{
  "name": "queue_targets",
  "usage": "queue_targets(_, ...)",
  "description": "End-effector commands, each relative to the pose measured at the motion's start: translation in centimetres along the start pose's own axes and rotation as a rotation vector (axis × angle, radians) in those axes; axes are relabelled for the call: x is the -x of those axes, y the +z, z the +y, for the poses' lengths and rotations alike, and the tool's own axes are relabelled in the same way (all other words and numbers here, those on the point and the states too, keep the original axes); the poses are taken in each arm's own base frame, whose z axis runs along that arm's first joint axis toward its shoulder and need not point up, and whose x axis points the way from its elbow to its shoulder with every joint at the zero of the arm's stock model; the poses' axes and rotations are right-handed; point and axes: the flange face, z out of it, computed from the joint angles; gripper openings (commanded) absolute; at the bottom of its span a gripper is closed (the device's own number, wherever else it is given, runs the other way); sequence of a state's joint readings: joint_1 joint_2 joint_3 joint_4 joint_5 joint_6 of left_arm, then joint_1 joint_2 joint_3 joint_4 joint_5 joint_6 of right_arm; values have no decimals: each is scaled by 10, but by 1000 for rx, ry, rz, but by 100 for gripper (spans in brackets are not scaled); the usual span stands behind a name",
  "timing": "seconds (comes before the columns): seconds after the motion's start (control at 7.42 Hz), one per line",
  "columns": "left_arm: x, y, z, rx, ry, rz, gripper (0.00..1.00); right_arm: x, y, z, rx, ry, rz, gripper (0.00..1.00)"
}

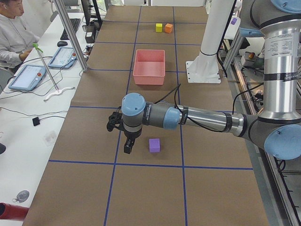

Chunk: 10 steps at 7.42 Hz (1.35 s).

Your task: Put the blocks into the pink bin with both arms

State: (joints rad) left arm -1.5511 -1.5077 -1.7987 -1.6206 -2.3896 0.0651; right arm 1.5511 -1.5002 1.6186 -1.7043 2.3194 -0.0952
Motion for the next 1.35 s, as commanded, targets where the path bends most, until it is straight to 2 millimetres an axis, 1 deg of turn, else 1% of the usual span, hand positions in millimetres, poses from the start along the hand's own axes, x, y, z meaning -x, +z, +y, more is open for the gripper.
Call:
queue_targets(0.0, -45, 20, -22, -18, 42, 50, 100, 15, 1, -11, 1, -4, 0, 100)
queue_targets(0.13, -87, 50, -30, 18, -41, 80, 100, 30, 6, -18, 10, 7, -1, 100)
queue_targets(0.27, -115, 67, -32, 19, -148, 100, 100, 37, 5, -25, 8, 7, -1, 100)
queue_targets(0.4, -135, 82, -31, 33, -253, 115, 100, 39, 5, -25, 8, 5, -1, 100)
queue_targets(0.54, -155, 97, -36, 44, -339, 92, 100, 40, 6, -26, 10, 3, -1, 100)
queue_targets(0.67, -189, 118, -49, 33, -437, 40, 100, 40, 6, -26, 11, 2, -1, 100)
queue_targets(0.81, -227, 145, -60, 31, -501, 7, 100, 40, 6, -26, 11, 2, -1, 100)
queue_targets(0.94, -247, 163, -73, 37, -543, -1, 100, 40, 7, -26, 13, 3, -1, 100)
queue_targets(1.21, -257, 176, -100, 29, -564, 0, 100, 40, 6, -26, 11, 2, -1, 100)
